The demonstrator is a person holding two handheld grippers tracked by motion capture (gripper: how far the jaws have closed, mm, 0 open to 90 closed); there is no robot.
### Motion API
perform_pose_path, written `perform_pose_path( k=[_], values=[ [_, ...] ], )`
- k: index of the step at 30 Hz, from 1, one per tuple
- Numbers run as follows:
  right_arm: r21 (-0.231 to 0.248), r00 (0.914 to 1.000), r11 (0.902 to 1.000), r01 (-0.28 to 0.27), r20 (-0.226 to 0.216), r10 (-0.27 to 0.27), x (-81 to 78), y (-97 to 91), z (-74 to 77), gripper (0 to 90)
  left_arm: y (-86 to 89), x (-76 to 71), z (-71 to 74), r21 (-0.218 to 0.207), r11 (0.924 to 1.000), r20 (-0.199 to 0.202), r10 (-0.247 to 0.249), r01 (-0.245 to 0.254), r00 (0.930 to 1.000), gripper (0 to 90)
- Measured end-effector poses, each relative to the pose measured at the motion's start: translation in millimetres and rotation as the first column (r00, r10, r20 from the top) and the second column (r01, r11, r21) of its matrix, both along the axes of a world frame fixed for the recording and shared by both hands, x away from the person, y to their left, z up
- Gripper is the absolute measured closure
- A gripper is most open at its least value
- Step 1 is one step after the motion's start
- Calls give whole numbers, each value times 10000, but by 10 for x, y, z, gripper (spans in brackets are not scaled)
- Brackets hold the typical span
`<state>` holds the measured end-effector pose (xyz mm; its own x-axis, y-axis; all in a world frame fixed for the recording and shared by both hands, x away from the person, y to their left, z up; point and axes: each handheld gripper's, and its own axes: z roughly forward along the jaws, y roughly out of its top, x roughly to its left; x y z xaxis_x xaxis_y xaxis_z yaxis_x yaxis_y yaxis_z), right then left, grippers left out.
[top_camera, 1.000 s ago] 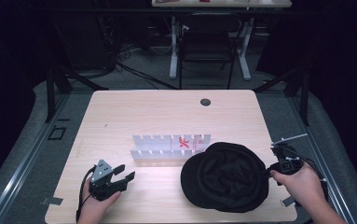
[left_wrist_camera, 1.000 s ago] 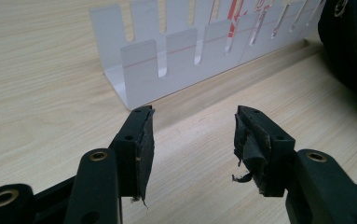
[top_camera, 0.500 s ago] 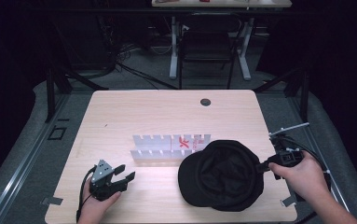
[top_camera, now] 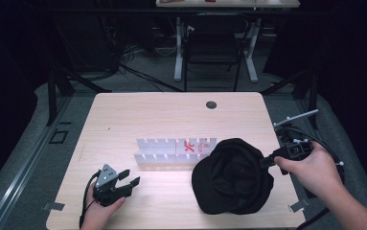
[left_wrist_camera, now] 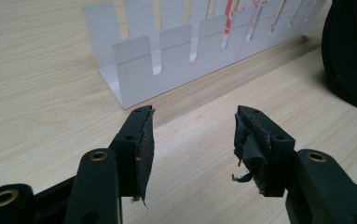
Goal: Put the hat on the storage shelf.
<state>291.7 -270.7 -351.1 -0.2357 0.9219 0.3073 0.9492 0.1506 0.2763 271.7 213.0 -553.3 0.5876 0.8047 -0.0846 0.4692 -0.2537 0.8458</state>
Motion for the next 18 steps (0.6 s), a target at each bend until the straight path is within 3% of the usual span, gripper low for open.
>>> perform_pose_path(
  k=[10,18],
  values=[
    [-261,9997,9997,-7,244,13,-5,63,361,893,-10,-1,-2,3,10000,-50,-54,54,10000,476],
    [-263,9988,9994,207,452,-195,19,29,476,893,-17,0,-3,42,10000,-44,-67,68,10000,477]
  ],
)
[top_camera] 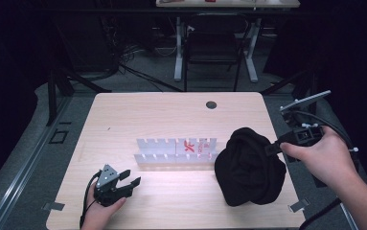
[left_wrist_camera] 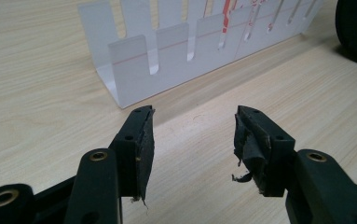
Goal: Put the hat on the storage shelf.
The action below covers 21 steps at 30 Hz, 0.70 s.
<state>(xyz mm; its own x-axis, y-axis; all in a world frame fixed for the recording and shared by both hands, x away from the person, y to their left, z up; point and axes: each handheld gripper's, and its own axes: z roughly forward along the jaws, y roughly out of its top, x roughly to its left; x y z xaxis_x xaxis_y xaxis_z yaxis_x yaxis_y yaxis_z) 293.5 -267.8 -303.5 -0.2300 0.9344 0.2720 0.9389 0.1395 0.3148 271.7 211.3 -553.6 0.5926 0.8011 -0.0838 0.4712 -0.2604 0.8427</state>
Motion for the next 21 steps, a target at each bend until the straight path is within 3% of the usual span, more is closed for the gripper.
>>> perform_pose_path(
  k=[7,14,21],
  values=[
    [247,9999,9997,72,151,-76,17,-4,109,892,-59,-15,19,50,9997,-89,-243,244,9997,477],
    [690,9993,9976,77,368,-102,62,42,250,892,-138,-49,56,-108,9990,239,-439,442,9988,477],
    [910,9984,9959,-14,556,-37,133,130,339,892,-157,-59,65,-67,9985,247,-549,550,9982,478]
  ],
)
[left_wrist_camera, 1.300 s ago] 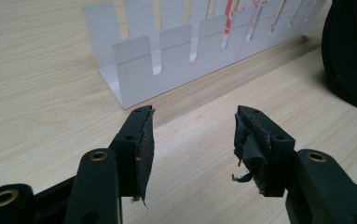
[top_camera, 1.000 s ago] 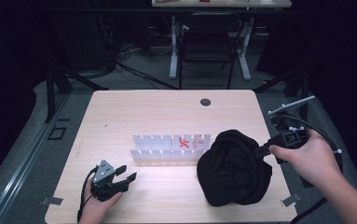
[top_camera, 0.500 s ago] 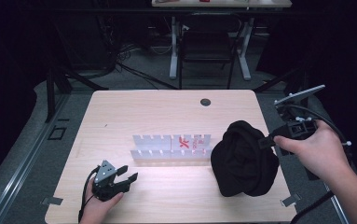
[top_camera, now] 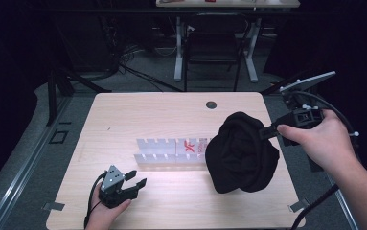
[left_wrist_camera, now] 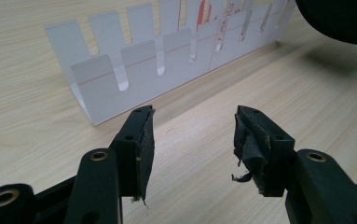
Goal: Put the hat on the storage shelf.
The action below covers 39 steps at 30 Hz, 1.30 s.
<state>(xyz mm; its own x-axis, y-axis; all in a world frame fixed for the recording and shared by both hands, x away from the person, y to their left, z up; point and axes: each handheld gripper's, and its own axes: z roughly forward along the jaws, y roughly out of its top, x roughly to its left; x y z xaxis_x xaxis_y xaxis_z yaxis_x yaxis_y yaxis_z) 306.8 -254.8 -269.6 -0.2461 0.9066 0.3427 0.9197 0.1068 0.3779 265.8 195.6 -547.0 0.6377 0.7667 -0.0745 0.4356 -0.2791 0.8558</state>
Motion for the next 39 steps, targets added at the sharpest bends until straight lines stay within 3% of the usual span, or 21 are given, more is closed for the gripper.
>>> perform_pose_path(
  k=[8,26,36,39],
  values=[
    [474,9999,9988,76,119,-82,144,107,78,891,-9,0,-6,-29,10000,19,-56,56,10000,479],
    [822,9992,9960,348,164,-363,408,188,92,891,-93,-22,23,70,9992,238,-392,391,9989,482],
    [897,9989,9951,427,175,-444,497,275,49,890,-312,-14,146,53,9945,463,-1046,1044,9934,482],
    [949,9991,9948,367,194,-387,523,287,57,890,-498,11,218,70,9898,684,-1424,1422,9874,482]
  ],
)
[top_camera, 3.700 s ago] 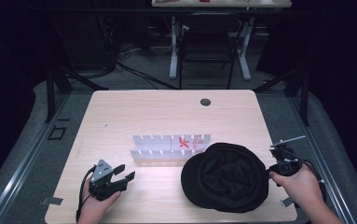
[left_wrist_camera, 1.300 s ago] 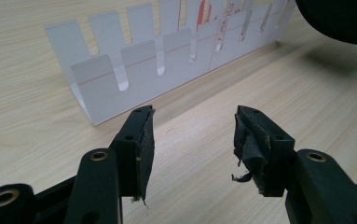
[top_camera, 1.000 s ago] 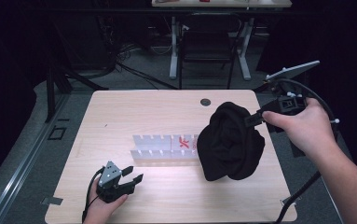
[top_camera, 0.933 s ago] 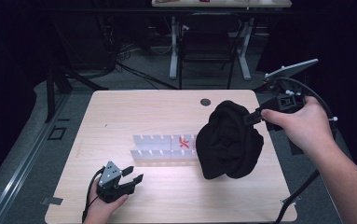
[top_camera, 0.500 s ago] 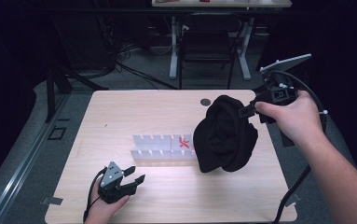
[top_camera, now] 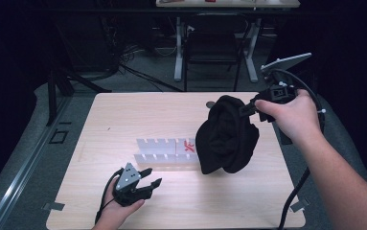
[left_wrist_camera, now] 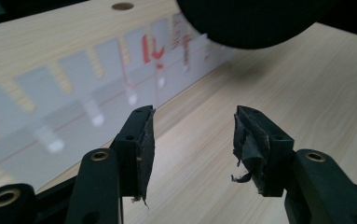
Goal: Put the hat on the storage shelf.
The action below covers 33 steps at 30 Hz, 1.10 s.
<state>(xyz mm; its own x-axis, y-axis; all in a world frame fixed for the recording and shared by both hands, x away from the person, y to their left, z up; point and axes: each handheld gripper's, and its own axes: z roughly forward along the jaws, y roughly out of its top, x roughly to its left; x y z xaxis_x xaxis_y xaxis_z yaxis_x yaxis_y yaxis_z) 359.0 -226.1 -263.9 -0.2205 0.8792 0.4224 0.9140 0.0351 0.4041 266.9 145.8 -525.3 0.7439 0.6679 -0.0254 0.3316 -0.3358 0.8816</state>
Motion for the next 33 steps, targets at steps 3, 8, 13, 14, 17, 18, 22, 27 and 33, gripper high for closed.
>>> perform_pose_path(
  k=[3,8,13,14,17,18,22,27,33],
  values=[
    [80,9999,9999,91,53,-91,9,16,-4,890,-119,7,43,-80,9996,159,-273,274,9995,483],
    [112,9999,9999,113,101,-114,26,27,-1,890,-527,-18,196,-3,9943,807,-1064,1068,9910,498],
    [167,9998,9998,124,148,-126,31,52,7,890,-816,5,275,80,9910,1021,-1337,1336,9857,504],
    [167,9998,9998,124,148,-126,31,52,7,890,-816,5,275,80,9910,1021,-1337,1336,9857,504],
    [175,9997,9997,141,178,-144,31,70,9,889,-953,18,284,191,9910,1037,-1335,1322,9856,507],
    [125,9999,9999,59,154,-61,32,69,13,889,-1028,23,282,300,9908,1107,-1341,1316,9848,511],
    [148,9998,9998,111,180,-114,40,79,14,889,-1138,49,269,436,9903,1073,-1359,1319,9849,517],
    [148,9997,9998,122,226,-126,48,91,15,889,-1272,80,252,466,9911,1238,-1294,1245,9838,544],
    [195,9996,9997,158,210,-162,52,101,18,889,-1336,120,227,462,9921,1155,-1215,1169,9859,593]
  ],
)
